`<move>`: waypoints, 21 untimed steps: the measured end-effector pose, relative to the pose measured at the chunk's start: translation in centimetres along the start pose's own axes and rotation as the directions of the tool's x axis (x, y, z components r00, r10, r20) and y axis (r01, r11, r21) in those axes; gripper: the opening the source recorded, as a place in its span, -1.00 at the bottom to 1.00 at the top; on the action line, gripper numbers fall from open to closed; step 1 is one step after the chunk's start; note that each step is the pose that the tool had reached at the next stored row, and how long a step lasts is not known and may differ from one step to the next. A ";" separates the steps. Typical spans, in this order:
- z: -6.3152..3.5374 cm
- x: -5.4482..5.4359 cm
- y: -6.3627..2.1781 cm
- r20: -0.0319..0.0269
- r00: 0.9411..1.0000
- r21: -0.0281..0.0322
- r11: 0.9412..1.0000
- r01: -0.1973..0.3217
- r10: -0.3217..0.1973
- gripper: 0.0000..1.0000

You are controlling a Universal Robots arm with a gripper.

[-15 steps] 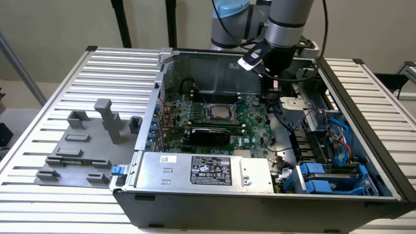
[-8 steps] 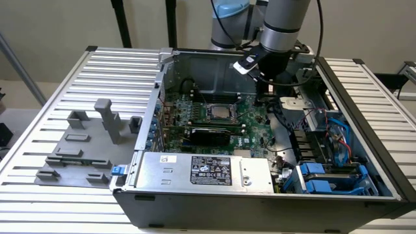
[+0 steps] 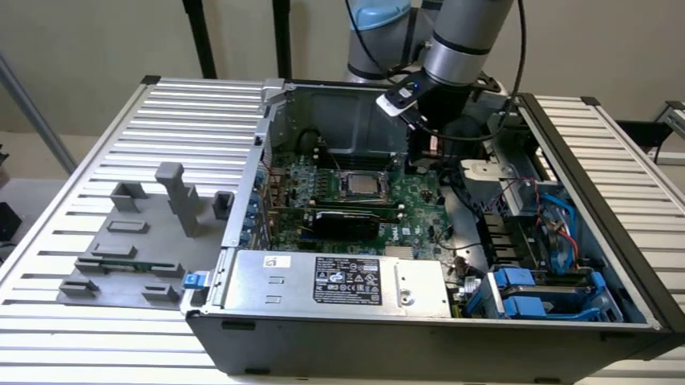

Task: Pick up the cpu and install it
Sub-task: 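Close the cpu cover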

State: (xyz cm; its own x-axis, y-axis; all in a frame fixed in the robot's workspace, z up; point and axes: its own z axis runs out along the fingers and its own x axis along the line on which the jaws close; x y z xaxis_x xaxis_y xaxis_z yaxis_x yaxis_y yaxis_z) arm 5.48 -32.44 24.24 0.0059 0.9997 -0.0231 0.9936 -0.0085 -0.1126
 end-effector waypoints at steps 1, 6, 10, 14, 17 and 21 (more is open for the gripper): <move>0.03 0.0 -0.22 0.000 1.000 0.009 1.000 0.000 0.000 -0.79; 0.22 0.0 -1.78 0.000 1.000 0.048 0.999 0.001 -0.001 -0.79; 0.42 0.0 -3.28 0.000 1.000 0.073 0.997 0.002 -0.002 -0.79; 0.72 0.0 -5.03 0.000 1.000 0.093 0.996 0.002 -0.002 -0.79; 1.01 0.0 -6.36 0.001 1.000 0.103 0.995 0.002 -0.002 -0.79; 1.55 0.0 -8.27 0.001 1.000 0.115 0.993 0.002 -0.003 -0.79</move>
State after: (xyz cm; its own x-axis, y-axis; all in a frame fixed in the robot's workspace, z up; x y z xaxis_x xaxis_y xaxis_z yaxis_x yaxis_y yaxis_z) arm -2.91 -32.44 23.63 0.0034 0.9997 -0.0233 0.9741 -0.0085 -0.2259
